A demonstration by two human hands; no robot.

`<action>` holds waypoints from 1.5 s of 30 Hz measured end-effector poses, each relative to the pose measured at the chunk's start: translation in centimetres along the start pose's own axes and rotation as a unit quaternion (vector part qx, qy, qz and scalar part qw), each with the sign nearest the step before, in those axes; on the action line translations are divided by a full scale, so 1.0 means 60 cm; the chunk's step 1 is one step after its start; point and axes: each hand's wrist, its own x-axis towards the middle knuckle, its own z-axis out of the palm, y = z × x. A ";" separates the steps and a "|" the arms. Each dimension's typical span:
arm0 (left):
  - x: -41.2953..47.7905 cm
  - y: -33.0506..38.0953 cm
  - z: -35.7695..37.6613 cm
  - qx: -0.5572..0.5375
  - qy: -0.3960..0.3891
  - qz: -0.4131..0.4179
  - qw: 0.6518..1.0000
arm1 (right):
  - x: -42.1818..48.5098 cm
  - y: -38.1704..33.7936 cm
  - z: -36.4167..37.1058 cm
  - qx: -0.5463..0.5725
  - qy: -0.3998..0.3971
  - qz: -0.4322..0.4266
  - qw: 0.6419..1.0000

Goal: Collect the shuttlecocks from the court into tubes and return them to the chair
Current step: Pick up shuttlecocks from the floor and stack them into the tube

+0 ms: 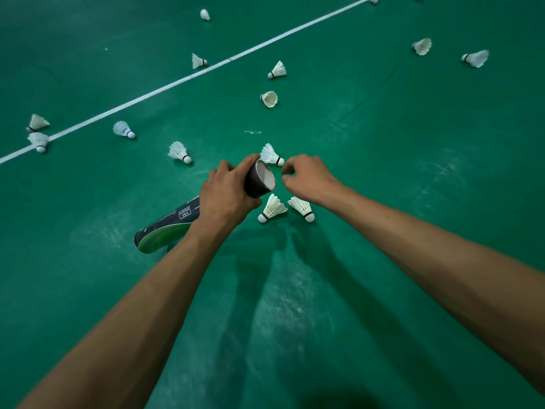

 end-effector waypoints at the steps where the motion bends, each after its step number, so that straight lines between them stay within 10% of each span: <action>1: 0.002 -0.002 0.002 -0.001 -0.003 -0.002 1.000 | 0.005 0.007 0.010 -0.038 -0.041 0.021 0.998; 26: 0.008 -0.021 0.019 -0.022 -0.001 -0.011 1.000 | 0.015 0.058 0.178 0.328 -0.215 0.239 0.888; 35: 0.012 -0.024 -0.003 -0.039 0.018 -0.038 0.998 | -0.001 0.014 0.023 0.369 0.181 0.062 0.909; 45: 0.012 0.003 -0.027 -0.047 0.034 -0.014 0.998 | -0.061 -0.040 -0.031 0.359 -0.049 -0.065 0.930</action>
